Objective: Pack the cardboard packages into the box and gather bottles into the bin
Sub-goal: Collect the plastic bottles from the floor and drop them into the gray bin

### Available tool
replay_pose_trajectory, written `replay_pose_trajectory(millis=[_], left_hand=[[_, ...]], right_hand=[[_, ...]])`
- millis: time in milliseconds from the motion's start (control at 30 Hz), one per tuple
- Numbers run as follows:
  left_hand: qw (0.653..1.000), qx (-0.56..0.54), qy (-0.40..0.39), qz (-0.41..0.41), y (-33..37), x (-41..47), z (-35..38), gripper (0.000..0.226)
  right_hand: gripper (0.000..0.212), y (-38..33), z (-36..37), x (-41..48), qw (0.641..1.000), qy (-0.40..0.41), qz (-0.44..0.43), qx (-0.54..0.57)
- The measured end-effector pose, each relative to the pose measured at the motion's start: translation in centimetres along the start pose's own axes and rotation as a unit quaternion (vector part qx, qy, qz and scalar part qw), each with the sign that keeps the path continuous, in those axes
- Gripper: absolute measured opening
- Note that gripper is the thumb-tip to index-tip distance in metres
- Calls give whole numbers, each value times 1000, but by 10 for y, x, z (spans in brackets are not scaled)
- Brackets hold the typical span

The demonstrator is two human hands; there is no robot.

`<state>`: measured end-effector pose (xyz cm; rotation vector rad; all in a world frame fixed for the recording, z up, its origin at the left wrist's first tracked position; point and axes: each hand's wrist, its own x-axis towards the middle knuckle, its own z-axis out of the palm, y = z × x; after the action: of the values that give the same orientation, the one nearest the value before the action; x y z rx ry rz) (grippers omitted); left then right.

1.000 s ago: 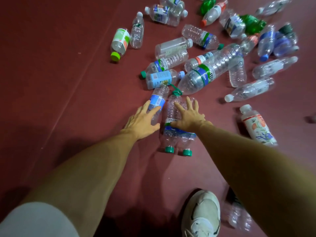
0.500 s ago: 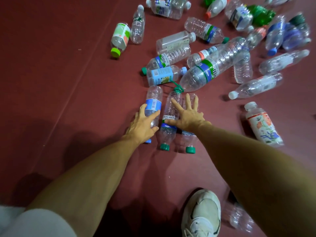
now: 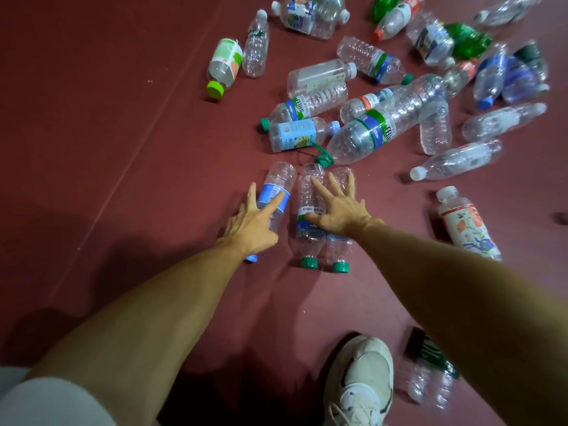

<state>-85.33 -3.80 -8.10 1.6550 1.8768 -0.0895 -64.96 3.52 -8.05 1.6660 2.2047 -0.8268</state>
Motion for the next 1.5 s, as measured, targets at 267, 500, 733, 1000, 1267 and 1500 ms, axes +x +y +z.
replay_pose_trajectory(millis=[267, 500, 733, 1000, 1267, 1500], left_hand=[[1000, 8, 15, -19, -10, 6, -16, 73], [999, 25, 22, -15, -21, 8, -18, 75], [999, -28, 41, -14, -29, 10, -19, 69], [995, -18, 84, -42, -28, 6, -11, 70], [997, -3, 65, -37, -35, 13, -14, 73], [993, -23, 106, -38, -31, 11, -47, 74]], right_hand=[[102, -25, 6, 3, 995, 53, 2, -90], [84, -34, 9, 10, 992, 28, 2, -124], [89, -40, 8, 11, 989, 25, -41, -142], [97, -50, 9, 14, 992, 10, -59, -107], [101, -53, 6, 13, 995, -16, -35, -93], [95, -69, -22, 11, 995, 10, -46, -82]])
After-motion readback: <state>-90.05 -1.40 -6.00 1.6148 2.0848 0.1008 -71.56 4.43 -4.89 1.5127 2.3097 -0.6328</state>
